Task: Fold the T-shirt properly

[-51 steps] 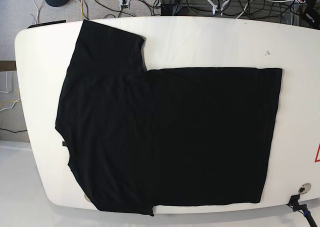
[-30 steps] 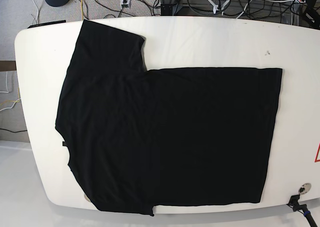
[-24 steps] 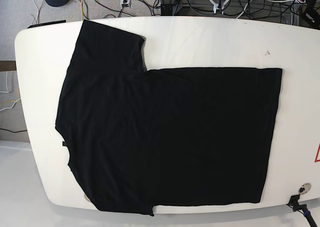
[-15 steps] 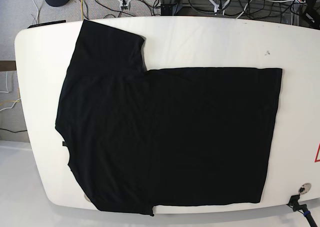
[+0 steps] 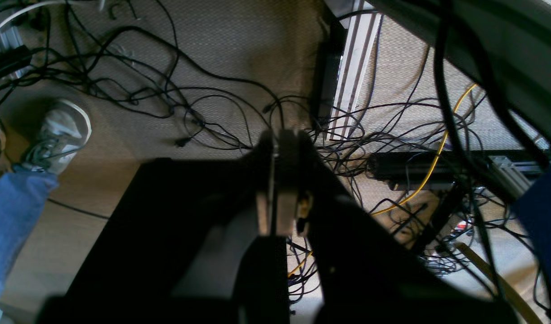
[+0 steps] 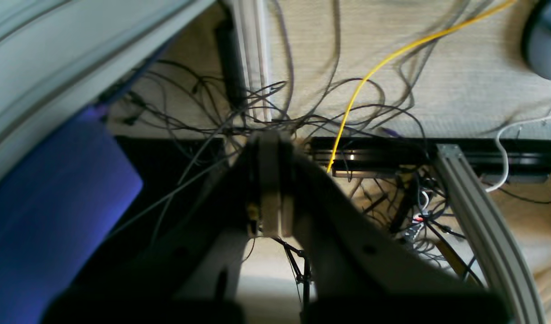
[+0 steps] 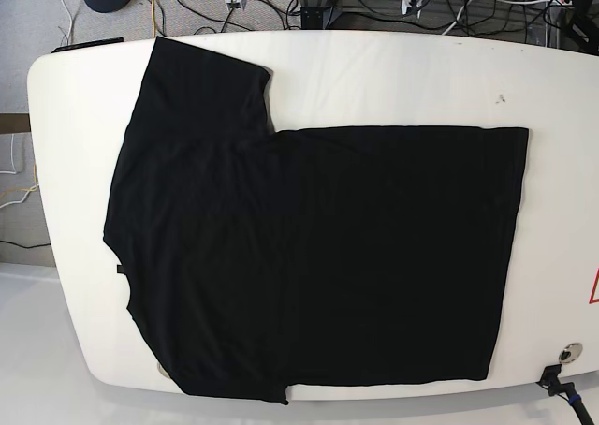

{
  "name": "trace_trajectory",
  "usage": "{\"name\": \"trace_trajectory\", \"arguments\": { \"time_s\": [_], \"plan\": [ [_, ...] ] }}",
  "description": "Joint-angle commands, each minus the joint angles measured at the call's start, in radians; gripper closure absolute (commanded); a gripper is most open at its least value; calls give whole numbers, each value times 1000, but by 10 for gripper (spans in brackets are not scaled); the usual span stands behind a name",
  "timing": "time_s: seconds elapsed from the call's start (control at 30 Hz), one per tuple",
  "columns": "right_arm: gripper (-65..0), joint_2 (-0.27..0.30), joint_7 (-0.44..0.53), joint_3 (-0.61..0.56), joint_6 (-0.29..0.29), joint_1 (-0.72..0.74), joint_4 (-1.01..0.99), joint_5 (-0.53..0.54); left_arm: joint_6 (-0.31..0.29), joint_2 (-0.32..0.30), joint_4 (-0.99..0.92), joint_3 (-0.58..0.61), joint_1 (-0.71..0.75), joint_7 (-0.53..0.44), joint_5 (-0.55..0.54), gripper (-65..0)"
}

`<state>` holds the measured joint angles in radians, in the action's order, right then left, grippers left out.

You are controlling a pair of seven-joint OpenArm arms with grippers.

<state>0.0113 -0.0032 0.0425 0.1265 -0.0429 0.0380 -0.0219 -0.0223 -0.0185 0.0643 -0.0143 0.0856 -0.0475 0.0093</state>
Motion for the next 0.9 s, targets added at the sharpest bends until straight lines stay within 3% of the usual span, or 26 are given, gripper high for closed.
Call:
{"name": "trace_trajectory", "arguments": {
  "time_s": [0.0,0.27,0.57,0.87],
  "plan": [
    [0,8,0,3,23,-23,6,-6,1,-11,15,0,32,-6,3,0],
    [0,16,-2,10,34,-109,109,-2,0,-39,106,4,139,-58,2,0],
    [0,7,7,12,43,-75,83,7,-7,-27,68,3,117,-30,-5,0],
    [0,30,9,11,81,-122,110,7,-27,-65,273,-49,213,-24,-35,0]
  ]
}}
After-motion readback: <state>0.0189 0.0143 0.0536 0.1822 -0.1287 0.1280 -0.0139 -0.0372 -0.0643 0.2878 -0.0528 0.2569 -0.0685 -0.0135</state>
